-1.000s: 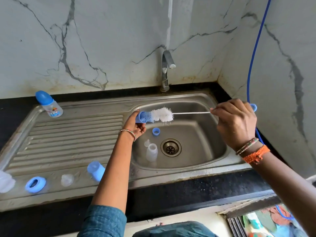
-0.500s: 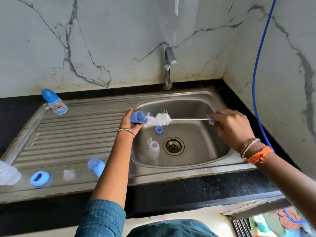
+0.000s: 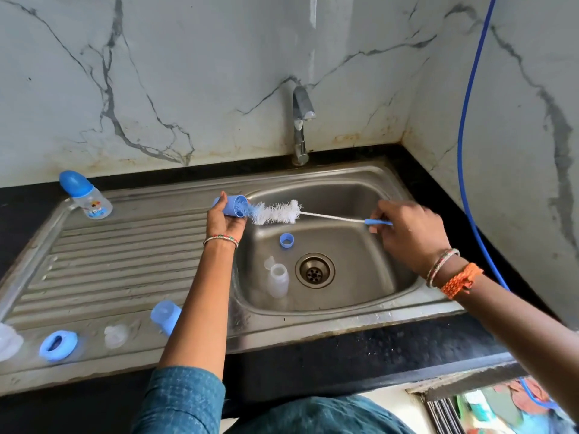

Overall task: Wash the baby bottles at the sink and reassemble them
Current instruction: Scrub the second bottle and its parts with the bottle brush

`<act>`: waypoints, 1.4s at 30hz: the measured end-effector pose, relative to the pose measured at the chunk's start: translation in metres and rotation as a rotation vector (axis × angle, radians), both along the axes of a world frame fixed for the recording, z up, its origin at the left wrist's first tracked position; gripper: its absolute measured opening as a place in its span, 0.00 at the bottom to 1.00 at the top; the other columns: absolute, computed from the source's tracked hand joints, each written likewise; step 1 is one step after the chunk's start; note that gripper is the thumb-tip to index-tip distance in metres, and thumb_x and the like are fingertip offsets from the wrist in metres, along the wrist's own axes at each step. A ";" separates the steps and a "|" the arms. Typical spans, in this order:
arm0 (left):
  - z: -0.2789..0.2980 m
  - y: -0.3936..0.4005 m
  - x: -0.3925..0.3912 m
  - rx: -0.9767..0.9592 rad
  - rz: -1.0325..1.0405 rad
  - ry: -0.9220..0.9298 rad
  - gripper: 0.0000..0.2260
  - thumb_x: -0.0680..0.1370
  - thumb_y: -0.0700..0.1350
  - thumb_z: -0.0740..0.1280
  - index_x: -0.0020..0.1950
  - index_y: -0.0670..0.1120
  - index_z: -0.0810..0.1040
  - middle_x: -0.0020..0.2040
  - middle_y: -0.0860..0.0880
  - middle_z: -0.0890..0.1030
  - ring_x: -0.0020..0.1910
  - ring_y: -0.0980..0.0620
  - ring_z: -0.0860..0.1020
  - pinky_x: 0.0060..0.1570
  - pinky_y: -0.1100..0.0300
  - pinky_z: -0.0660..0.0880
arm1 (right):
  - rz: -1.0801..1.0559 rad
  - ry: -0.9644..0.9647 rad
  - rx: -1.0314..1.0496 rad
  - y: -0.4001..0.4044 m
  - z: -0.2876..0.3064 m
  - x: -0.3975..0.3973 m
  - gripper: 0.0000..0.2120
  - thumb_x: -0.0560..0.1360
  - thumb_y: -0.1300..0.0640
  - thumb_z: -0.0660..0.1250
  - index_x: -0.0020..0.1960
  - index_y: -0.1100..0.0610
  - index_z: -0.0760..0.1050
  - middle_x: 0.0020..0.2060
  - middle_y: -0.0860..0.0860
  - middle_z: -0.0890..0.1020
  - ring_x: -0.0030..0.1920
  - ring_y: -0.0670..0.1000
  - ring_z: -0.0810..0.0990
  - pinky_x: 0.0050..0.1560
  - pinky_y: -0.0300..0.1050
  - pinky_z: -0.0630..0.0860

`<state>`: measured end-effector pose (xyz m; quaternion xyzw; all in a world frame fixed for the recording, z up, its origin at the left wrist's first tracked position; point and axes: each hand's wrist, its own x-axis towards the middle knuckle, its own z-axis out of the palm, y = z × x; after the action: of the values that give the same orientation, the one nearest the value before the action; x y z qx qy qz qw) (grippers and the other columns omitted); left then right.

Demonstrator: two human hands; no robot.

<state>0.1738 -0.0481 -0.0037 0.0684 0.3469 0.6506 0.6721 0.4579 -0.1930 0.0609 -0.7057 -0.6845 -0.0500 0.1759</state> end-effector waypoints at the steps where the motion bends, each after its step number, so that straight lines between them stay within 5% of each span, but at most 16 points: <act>1: 0.000 0.000 0.000 0.015 -0.021 0.004 0.07 0.80 0.41 0.61 0.42 0.43 0.69 0.39 0.44 0.72 0.40 0.48 0.74 0.49 0.49 0.77 | -0.017 0.014 0.028 0.002 0.001 0.001 0.04 0.71 0.54 0.71 0.41 0.53 0.77 0.38 0.52 0.81 0.42 0.60 0.79 0.38 0.44 0.67; 3: 0.001 0.003 -0.002 0.056 -0.061 0.006 0.08 0.81 0.42 0.60 0.42 0.43 0.71 0.40 0.43 0.74 0.40 0.48 0.76 0.39 0.56 0.80 | -0.024 0.370 -0.280 0.012 0.008 0.006 0.12 0.75 0.52 0.67 0.34 0.54 0.76 0.27 0.49 0.77 0.32 0.56 0.76 0.33 0.42 0.68; 6: 0.002 0.009 -0.006 0.087 -0.083 -0.009 0.07 0.81 0.43 0.60 0.44 0.44 0.72 0.42 0.42 0.75 0.42 0.47 0.78 0.38 0.56 0.81 | 0.032 0.910 -0.848 0.022 0.010 0.014 0.20 0.81 0.53 0.58 0.34 0.61 0.75 0.19 0.49 0.68 0.19 0.47 0.63 0.24 0.38 0.62; 8: 0.004 0.014 -0.009 0.106 -0.072 -0.010 0.07 0.81 0.43 0.59 0.44 0.44 0.72 0.43 0.42 0.75 0.42 0.47 0.77 0.38 0.56 0.81 | 0.116 0.846 -0.779 0.027 0.003 0.015 0.17 0.80 0.54 0.61 0.37 0.61 0.77 0.22 0.50 0.71 0.21 0.47 0.66 0.28 0.40 0.64; 13: 0.007 0.023 -0.008 0.079 -0.065 0.007 0.07 0.81 0.44 0.60 0.44 0.44 0.71 0.41 0.43 0.75 0.40 0.48 0.76 0.37 0.55 0.80 | -0.005 0.371 -0.129 0.036 -0.001 0.012 0.06 0.68 0.52 0.75 0.34 0.49 0.79 0.28 0.42 0.78 0.34 0.47 0.77 0.38 0.41 0.71; 17: 0.007 0.023 -0.008 0.096 -0.081 0.040 0.07 0.81 0.44 0.60 0.44 0.45 0.72 0.42 0.43 0.75 0.42 0.48 0.76 0.40 0.55 0.78 | -0.036 0.900 -0.757 0.042 0.003 0.008 0.18 0.80 0.53 0.61 0.33 0.60 0.75 0.17 0.47 0.66 0.18 0.45 0.62 0.22 0.34 0.61; 19: 0.006 0.023 -0.009 0.105 -0.093 0.027 0.07 0.81 0.44 0.59 0.44 0.45 0.72 0.43 0.42 0.75 0.43 0.47 0.77 0.47 0.51 0.75 | 0.021 0.866 -0.832 0.041 0.002 0.009 0.20 0.81 0.53 0.58 0.34 0.61 0.75 0.18 0.48 0.67 0.18 0.46 0.62 0.22 0.35 0.61; 25: 0.001 0.028 -0.013 0.015 -0.083 0.019 0.16 0.79 0.49 0.64 0.61 0.41 0.69 0.48 0.41 0.75 0.50 0.44 0.76 0.64 0.45 0.70 | 0.027 0.266 -0.045 0.029 0.001 0.007 0.04 0.72 0.54 0.73 0.46 0.52 0.85 0.39 0.49 0.85 0.40 0.49 0.81 0.41 0.43 0.76; 27: 0.002 0.026 -0.011 0.037 -0.088 0.006 0.14 0.79 0.49 0.63 0.60 0.41 0.69 0.48 0.41 0.74 0.50 0.43 0.75 0.62 0.45 0.70 | 0.052 0.499 -0.224 0.034 0.004 0.010 0.05 0.74 0.58 0.70 0.43 0.57 0.84 0.31 0.50 0.83 0.30 0.46 0.77 0.31 0.38 0.71; 29: 0.004 0.024 -0.010 0.093 -0.103 -0.016 0.10 0.80 0.49 0.61 0.55 0.42 0.72 0.47 0.41 0.75 0.48 0.44 0.75 0.60 0.46 0.70 | 0.029 0.998 -0.758 0.035 0.011 0.011 0.13 0.79 0.60 0.61 0.40 0.62 0.79 0.20 0.49 0.72 0.18 0.43 0.64 0.20 0.33 0.60; 31: 0.007 0.022 -0.011 0.146 -0.110 -0.037 0.10 0.80 0.49 0.61 0.51 0.42 0.74 0.44 0.42 0.78 0.46 0.45 0.77 0.61 0.46 0.70 | 0.040 1.191 -1.000 0.032 0.012 0.014 0.17 0.82 0.58 0.53 0.41 0.63 0.75 0.20 0.48 0.66 0.16 0.42 0.58 0.17 0.31 0.56; 33: 0.013 0.021 -0.013 0.132 -0.080 -0.014 0.13 0.79 0.51 0.62 0.52 0.41 0.74 0.43 0.42 0.79 0.46 0.45 0.78 0.55 0.48 0.76 | 0.142 1.051 -0.872 0.032 0.006 0.013 0.15 0.81 0.57 0.58 0.43 0.62 0.78 0.23 0.50 0.71 0.19 0.43 0.63 0.20 0.33 0.62; 35: 0.016 0.024 -0.016 0.072 -0.039 0.000 0.19 0.77 0.56 0.65 0.55 0.40 0.72 0.45 0.41 0.77 0.46 0.45 0.78 0.55 0.48 0.76 | 0.176 0.651 -0.520 0.029 0.003 0.009 0.05 0.76 0.56 0.68 0.47 0.56 0.82 0.31 0.51 0.79 0.29 0.46 0.74 0.33 0.40 0.74; 38: 0.017 0.028 -0.017 0.005 -0.006 -0.004 0.15 0.77 0.55 0.66 0.44 0.44 0.70 0.37 0.46 0.74 0.37 0.50 0.75 0.57 0.50 0.73 | 0.072 0.305 -0.212 0.030 -0.003 0.004 0.09 0.71 0.57 0.73 0.50 0.49 0.83 0.41 0.48 0.83 0.43 0.48 0.80 0.47 0.45 0.78; 40: 0.017 0.027 -0.016 -0.005 -0.020 0.013 0.13 0.78 0.49 0.65 0.38 0.45 0.69 0.32 0.48 0.73 0.33 0.51 0.72 0.51 0.53 0.74 | 0.085 0.504 -0.386 0.031 -0.004 0.003 0.05 0.73 0.59 0.70 0.45 0.54 0.84 0.32 0.49 0.81 0.31 0.47 0.78 0.33 0.40 0.75; 42: 0.018 0.023 -0.014 0.025 -0.035 0.006 0.12 0.79 0.46 0.63 0.36 0.44 0.69 0.28 0.48 0.74 0.31 0.52 0.72 0.44 0.57 0.73 | 0.050 0.906 -0.799 0.031 0.000 0.003 0.13 0.79 0.60 0.61 0.40 0.60 0.81 0.22 0.49 0.71 0.18 0.45 0.64 0.20 0.33 0.62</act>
<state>0.1599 -0.0247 0.0139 0.0849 0.3397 0.6427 0.6815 0.4606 -0.1620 0.0609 -0.6519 -0.5236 0.5207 0.1724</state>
